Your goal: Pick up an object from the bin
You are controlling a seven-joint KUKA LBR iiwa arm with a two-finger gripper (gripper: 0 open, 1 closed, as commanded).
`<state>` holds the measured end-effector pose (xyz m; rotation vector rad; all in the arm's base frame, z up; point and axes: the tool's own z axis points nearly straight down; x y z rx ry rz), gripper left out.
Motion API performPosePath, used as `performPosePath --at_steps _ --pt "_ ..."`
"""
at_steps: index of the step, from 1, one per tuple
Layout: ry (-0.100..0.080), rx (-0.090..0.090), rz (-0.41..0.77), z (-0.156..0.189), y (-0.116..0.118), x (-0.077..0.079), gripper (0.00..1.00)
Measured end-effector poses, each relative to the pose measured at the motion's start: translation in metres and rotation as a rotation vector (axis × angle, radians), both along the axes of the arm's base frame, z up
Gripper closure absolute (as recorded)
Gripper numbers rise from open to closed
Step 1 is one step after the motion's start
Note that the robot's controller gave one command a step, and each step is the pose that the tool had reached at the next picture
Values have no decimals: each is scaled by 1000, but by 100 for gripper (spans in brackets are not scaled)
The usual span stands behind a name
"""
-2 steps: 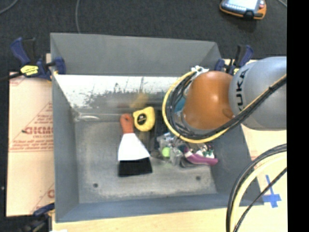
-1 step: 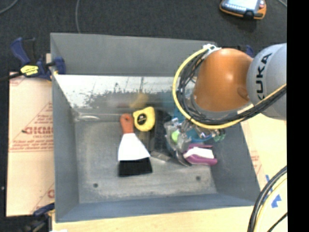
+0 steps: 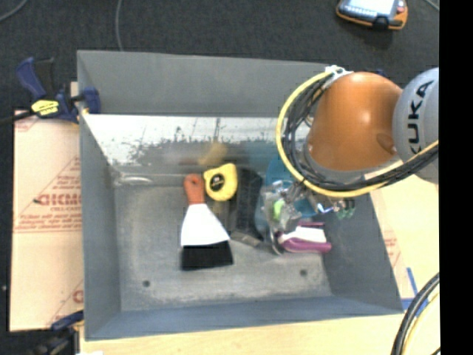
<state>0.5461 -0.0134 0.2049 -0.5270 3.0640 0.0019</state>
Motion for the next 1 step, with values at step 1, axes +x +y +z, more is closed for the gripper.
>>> performPosePath --at_steps 1 --pt "-6 2 -9 -51 13 5 100"
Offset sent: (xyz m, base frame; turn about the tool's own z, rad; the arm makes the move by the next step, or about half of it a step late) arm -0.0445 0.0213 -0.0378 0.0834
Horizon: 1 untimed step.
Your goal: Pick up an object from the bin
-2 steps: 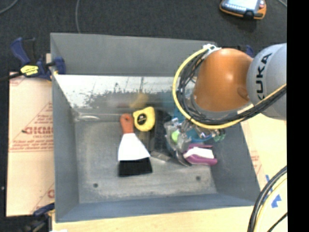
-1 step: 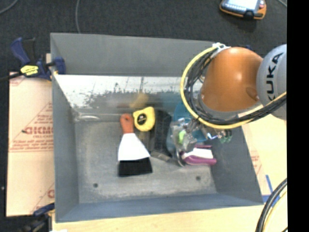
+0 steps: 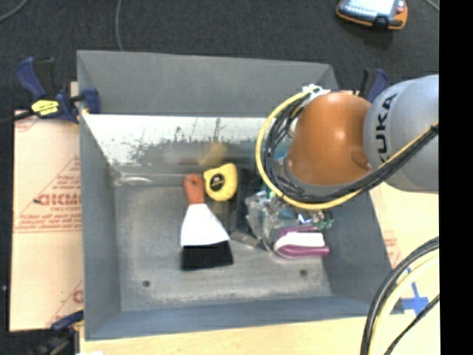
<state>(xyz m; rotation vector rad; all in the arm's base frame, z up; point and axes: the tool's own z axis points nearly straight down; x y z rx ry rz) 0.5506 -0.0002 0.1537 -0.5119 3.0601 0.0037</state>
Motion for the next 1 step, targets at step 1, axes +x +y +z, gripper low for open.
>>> performPosePath --at_steps 1 --pt "-2 1 -74 14 8 -50 100"
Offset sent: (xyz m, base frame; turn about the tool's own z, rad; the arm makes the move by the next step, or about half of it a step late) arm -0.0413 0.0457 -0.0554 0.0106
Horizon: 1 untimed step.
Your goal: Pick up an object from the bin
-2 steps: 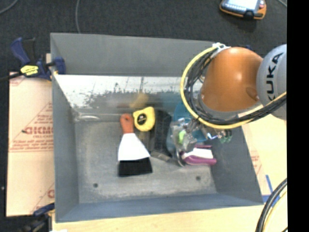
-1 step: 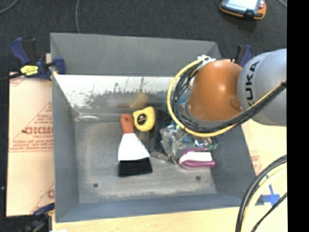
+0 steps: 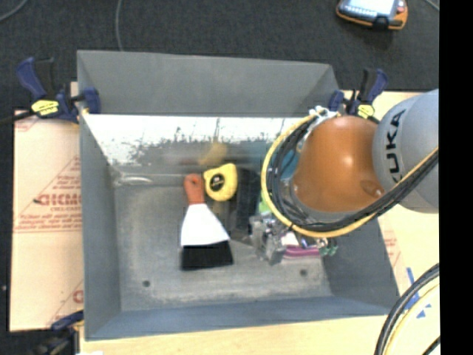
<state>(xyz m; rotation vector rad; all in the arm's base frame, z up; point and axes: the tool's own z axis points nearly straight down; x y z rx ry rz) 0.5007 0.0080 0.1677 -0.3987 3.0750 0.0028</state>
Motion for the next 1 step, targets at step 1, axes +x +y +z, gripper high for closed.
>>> performPosePath --at_steps 1 --pt "2 0 68 -71 39 8 100"
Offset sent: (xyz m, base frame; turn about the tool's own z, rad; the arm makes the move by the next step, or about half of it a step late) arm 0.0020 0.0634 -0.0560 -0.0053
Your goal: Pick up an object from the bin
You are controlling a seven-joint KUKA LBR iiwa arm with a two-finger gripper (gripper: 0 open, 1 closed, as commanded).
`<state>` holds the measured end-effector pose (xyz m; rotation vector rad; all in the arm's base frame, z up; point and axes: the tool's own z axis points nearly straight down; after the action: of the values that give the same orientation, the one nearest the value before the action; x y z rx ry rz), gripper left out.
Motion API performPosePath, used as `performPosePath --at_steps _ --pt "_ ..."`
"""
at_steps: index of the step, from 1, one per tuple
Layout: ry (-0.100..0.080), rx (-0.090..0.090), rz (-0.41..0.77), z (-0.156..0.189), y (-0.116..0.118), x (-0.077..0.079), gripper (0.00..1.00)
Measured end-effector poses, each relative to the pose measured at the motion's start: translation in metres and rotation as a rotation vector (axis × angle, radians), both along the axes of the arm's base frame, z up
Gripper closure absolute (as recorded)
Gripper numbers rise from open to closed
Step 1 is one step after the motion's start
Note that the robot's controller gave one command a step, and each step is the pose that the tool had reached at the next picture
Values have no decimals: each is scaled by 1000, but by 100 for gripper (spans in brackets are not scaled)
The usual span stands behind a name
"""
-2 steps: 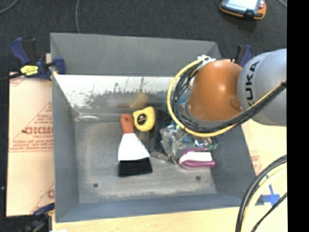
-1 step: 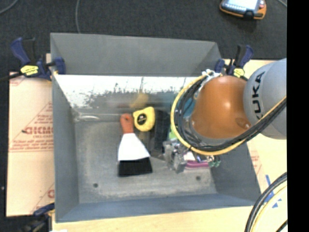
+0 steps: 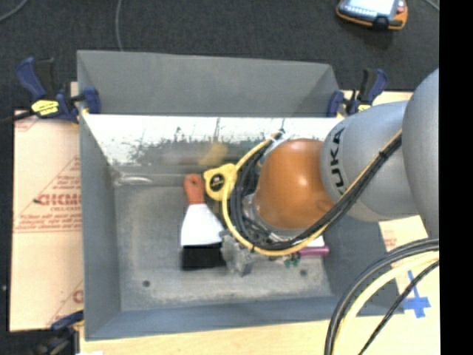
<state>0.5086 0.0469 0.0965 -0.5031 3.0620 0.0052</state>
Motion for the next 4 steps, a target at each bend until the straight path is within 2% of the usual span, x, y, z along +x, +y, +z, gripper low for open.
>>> performPosePath --at_steps 1,2,3,4 --pt "-16 0 -61 15 24 -5 0" --pt "-17 -1 -60 16 24 -5 0" --pt "-23 0 -50 100 33 2 0" --pt "-19 -4 -4 202 32 -10 0"
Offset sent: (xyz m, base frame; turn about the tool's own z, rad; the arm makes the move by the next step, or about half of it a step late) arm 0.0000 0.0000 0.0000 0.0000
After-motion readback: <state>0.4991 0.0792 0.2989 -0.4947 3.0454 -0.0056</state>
